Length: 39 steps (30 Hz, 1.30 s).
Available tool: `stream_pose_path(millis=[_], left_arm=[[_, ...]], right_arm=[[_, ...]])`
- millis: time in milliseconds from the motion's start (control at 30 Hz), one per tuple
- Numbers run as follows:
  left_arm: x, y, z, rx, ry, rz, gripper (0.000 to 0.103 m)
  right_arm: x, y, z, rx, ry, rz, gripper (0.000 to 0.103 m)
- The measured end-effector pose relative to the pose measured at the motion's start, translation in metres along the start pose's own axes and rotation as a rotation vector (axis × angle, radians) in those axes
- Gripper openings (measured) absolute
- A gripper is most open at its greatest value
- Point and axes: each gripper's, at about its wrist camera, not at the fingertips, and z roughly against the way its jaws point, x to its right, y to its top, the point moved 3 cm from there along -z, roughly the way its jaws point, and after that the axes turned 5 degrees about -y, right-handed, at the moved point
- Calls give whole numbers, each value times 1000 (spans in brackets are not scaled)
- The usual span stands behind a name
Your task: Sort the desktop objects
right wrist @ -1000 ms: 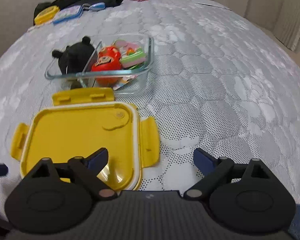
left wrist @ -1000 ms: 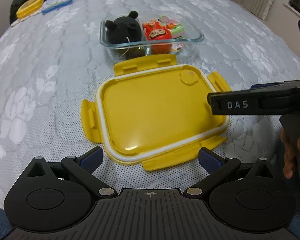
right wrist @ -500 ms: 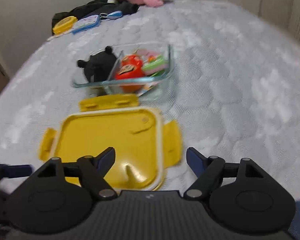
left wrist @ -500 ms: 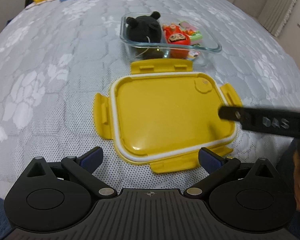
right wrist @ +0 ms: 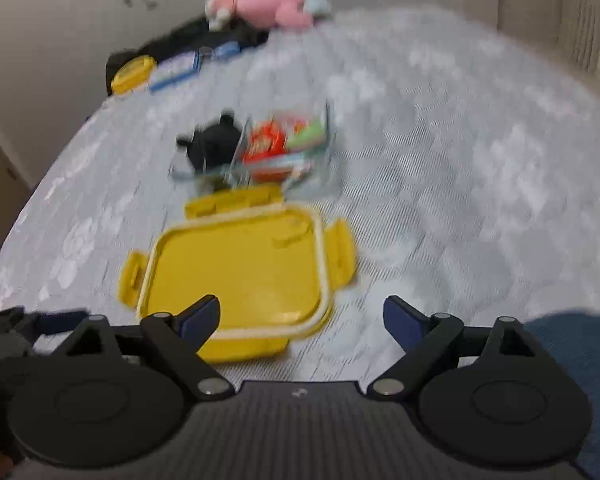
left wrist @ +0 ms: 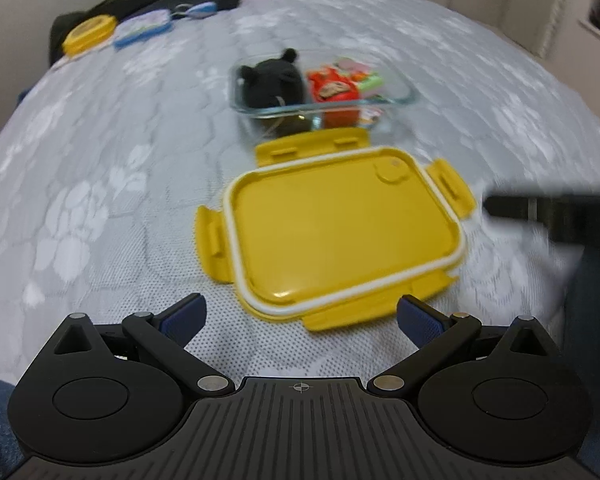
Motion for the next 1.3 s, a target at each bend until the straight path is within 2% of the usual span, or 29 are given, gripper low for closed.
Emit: stream_pose_path(millis=[200,367,467,667,800,833,1067,1267,1300], left_arm=[[8,-11,6,-42,7,-17,103],[2,-15,12,-148,34,-2,103],[-3,-10,15,-176,20,32,103],[-5,6,15,-163,-1,31,103],[-4,9,12,-162,4,9,103],[-4,9,12,-164,7,4,103],[-3,19,18,-135,83,-66,103],[0,29,13,-173,73,-79,103],[2,31,12,-176,77,-89,103]], right_arm=[[8,19,-14,-106,41,48,91],[14,35,-27,-205,79,87,91],[19,45,-35,-265,102,111,91],[20,50,-58,-254,87,95,89],[21,52,-74,-243,76,83,67],[22,53,-78,-240,73,80,65],[17,51,-109,-244,37,83,66],[14,41,-130,-270,38,97,62],[15,41,-130,-266,50,87,57]])
